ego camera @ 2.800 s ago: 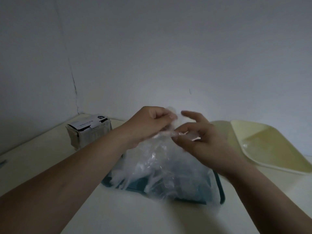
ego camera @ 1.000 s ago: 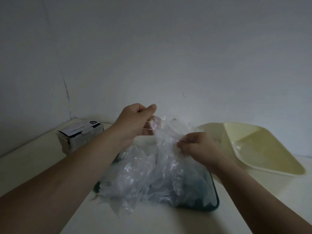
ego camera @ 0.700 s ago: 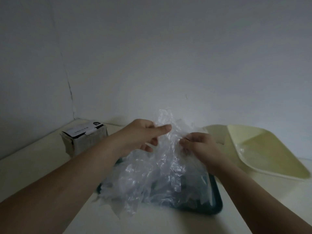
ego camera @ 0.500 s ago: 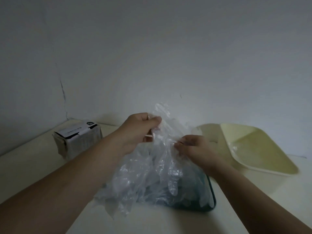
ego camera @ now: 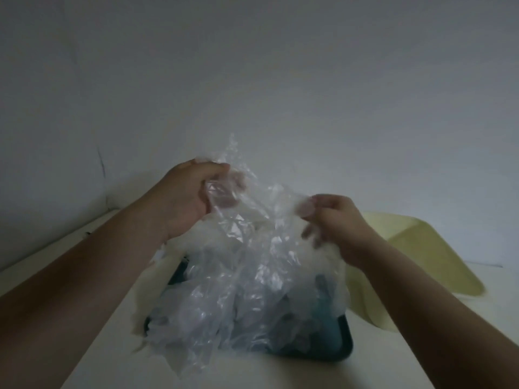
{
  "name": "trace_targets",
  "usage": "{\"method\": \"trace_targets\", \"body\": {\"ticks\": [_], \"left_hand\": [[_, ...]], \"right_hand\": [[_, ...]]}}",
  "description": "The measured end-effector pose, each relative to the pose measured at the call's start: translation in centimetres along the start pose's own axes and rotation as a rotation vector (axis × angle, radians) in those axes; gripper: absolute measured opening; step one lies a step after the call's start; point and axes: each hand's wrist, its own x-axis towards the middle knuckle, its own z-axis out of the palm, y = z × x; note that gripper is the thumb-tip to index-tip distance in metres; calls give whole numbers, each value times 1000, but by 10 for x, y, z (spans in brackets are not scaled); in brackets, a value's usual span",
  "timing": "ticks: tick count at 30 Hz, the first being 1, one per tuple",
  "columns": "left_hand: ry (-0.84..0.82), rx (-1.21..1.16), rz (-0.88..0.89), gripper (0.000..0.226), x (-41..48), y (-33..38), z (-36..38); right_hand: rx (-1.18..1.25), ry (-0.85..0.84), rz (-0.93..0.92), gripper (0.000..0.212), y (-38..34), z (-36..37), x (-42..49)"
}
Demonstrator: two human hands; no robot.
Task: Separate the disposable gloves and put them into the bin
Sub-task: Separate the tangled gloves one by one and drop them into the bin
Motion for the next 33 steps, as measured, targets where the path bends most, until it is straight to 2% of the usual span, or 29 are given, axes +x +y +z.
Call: {"method": "trace_targets", "body": {"ticks": [2, 6, 9, 12, 13, 15, 17, 19, 21, 24, 27, 28, 30, 33], "left_hand": [[-48, -24, -8, 29, 4, -2, 16], [-103, -45, -35, 21, 11, -5, 62], [-194, 61, -64, 21, 21, -16, 102], [-142, 170, -102, 20, 34, -37, 138], [-125, 193, -116, 16, 36, -43, 147], [-122, 224, -152, 35, 39, -52, 162], [-180, 229, -147, 36, 39, -56, 172], [-276, 210, -133, 43, 40, -53, 182], [-378, 135, -140, 38, 38, -47, 190], [-486, 39, -207, 27, 47, -39, 202], [-467, -119, -356, 48, 66, -44, 216], [-449, -121, -387, 49, 72, -50, 222], [-396, 34, -382, 33, 82, -71, 235], [-333, 395, -305, 23, 88, -106, 248]], "right_hand": [[22, 2, 11, 17, -14, -26, 3], [-55, 80, 69, 27, -17, -86, 13], [-111, 190, 182, 27, 1, -137, 21], [-228, 245, 255, 30, 28, -177, 30], [-311, 244, 279, 28, 35, -183, 33], [-504, 235, 319, 24, 52, -188, 40], [-630, 206, 341, 25, 71, -186, 46], [-731, 147, 345, 33, 88, -181, 51], [-814, 93, 322, 49, 97, -176, 56], [-790, 119, 260, 71, 95, -183, 62], [-647, 219, 169, 62, 84, -202, 62], [-572, 270, 141, 55, 80, -209, 59], [-484, 361, 117, 42, 73, -225, 52], [-382, 267, 228, 36, 69, -238, 36]]}}
